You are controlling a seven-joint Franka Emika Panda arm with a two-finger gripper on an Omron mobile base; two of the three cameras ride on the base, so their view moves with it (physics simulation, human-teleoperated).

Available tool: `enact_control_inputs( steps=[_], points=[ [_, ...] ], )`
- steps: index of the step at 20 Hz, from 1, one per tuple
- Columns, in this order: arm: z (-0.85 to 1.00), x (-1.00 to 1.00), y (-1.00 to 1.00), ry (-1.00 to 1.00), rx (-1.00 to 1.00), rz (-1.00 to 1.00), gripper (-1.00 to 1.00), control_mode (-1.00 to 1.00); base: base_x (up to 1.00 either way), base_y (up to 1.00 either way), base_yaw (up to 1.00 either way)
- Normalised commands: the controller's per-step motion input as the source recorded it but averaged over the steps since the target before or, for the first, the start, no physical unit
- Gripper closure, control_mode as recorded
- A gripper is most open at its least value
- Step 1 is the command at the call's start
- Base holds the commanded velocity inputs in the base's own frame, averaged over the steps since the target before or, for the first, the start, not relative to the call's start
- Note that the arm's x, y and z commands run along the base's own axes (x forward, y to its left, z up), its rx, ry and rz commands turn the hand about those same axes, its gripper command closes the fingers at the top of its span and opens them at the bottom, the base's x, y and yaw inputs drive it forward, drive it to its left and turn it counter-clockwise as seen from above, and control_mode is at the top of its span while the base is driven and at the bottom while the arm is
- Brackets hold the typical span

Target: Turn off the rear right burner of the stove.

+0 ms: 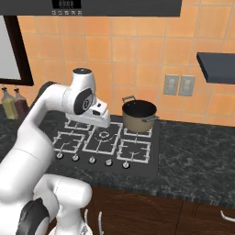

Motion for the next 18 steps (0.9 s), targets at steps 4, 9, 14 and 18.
enact_control_inputs(
  steps=[4,9,14,18],
  points=[
    [-0.93,-0.01,-0.27,0.32,0.00,-0.37,-1.00,-1.00,0.00,0.00,0.00],
    [-0.78,0.00,-0.51,0.27,0.06,-0.38,-1.00,-1.00,0.00,0.00,0.00],
    [-0.54,0.16,-0.36,0.10,0.12,-0.32,-1.00,-1.00,0.00,0.00,0.00],
    [-0.13,0.45,0.00,0.01,0.00,-0.05,-1.00,-1.00,0.00,0.00,0.00]
  ],
)
